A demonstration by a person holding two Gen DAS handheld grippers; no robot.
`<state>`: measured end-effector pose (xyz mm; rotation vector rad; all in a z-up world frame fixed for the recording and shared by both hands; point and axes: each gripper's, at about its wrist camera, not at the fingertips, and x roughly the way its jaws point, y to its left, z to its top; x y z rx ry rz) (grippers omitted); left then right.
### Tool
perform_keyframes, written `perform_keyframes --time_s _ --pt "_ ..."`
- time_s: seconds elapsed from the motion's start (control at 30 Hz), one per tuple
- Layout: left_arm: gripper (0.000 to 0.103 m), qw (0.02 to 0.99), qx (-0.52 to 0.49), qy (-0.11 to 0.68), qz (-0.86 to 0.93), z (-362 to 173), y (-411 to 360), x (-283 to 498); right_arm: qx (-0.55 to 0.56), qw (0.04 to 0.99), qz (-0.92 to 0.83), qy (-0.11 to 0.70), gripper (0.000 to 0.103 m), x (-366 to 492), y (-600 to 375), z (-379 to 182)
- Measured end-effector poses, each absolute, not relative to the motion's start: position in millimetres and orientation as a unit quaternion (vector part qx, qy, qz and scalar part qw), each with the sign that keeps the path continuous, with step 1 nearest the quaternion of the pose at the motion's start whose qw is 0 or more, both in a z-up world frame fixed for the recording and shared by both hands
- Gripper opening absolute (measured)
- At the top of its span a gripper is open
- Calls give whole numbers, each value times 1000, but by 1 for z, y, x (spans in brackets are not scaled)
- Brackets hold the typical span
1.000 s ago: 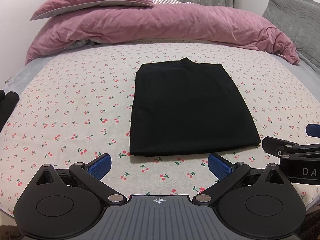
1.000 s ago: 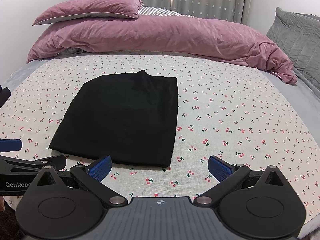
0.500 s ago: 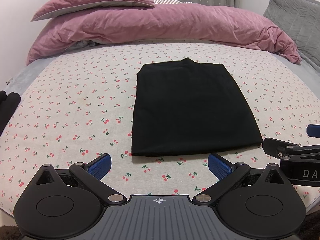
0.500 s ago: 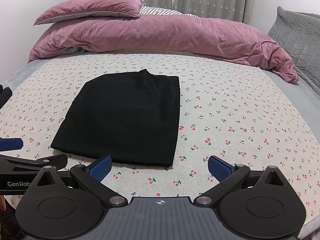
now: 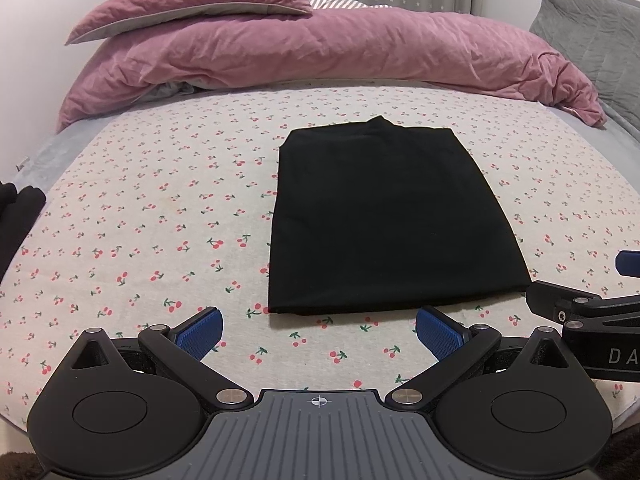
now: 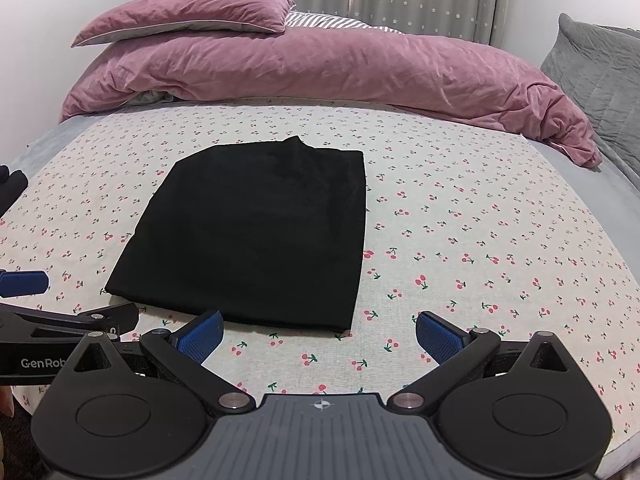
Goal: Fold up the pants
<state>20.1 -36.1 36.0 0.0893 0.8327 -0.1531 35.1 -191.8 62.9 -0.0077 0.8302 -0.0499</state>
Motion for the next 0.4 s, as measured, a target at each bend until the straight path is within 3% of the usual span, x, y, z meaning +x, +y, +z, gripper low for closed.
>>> perform_keyframes --time_s 0.4 --pt "103 910 49 406 -66 33 -37 22 -4 913 -20 408 102 37 -191 60"
